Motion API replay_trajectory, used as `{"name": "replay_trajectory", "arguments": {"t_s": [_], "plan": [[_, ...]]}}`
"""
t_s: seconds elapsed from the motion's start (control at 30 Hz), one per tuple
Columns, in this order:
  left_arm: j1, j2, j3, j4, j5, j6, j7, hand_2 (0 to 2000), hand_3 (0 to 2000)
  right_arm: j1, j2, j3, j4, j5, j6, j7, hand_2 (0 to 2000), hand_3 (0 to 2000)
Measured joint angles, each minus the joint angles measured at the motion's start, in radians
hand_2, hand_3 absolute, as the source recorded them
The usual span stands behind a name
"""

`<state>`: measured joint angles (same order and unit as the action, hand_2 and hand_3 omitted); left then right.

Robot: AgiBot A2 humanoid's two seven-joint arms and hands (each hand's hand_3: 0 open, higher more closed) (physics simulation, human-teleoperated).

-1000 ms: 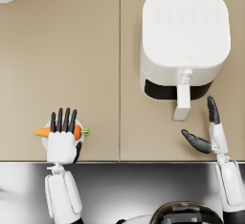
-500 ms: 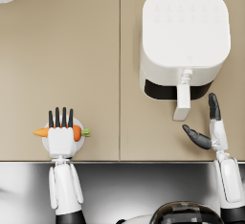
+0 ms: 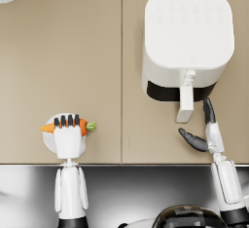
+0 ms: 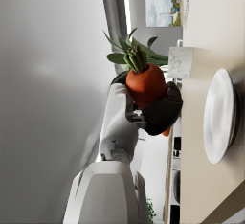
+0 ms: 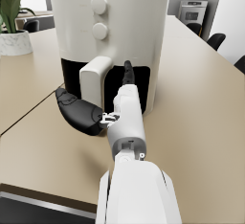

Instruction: Pick up the carrot and place it into the air fryer

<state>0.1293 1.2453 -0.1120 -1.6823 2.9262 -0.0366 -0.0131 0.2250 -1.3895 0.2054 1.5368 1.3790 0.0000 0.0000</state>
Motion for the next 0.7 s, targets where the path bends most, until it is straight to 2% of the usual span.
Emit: {"name": "replay_trajectory", "arguments": {"t_s": [0.13,0.23,0.47,0.6,0.7], "plan": [[0.015,-0.002,0.004,-0.085,-0.174,0.012,0.007,2000,2000,0.002,-0.008,0.016,-0.048,0.0,0.0,0.0,0,0],[0.046,-0.006,0.037,-0.139,-0.305,-0.016,0.012,2000,2000,0.004,-0.014,0.027,-0.08,0.0,0.0,0.0,0,0],[0.12,0.008,0.111,-0.184,-0.61,-0.033,0.016,2000,2000,0.048,-0.043,0.062,-0.218,0.0,0.0,0.0,0,0],[0.129,0.015,0.127,-0.19,-0.692,-0.024,0.015,2000,2000,0.094,-0.07,0.112,-0.307,0.0,0.0,0.0,0,0],[0.128,0.019,0.13,-0.196,-0.711,-0.005,0.012,2000,2000,0.122,-0.077,0.14,-0.363,0.002,-0.052,0.048,0,0]]}}
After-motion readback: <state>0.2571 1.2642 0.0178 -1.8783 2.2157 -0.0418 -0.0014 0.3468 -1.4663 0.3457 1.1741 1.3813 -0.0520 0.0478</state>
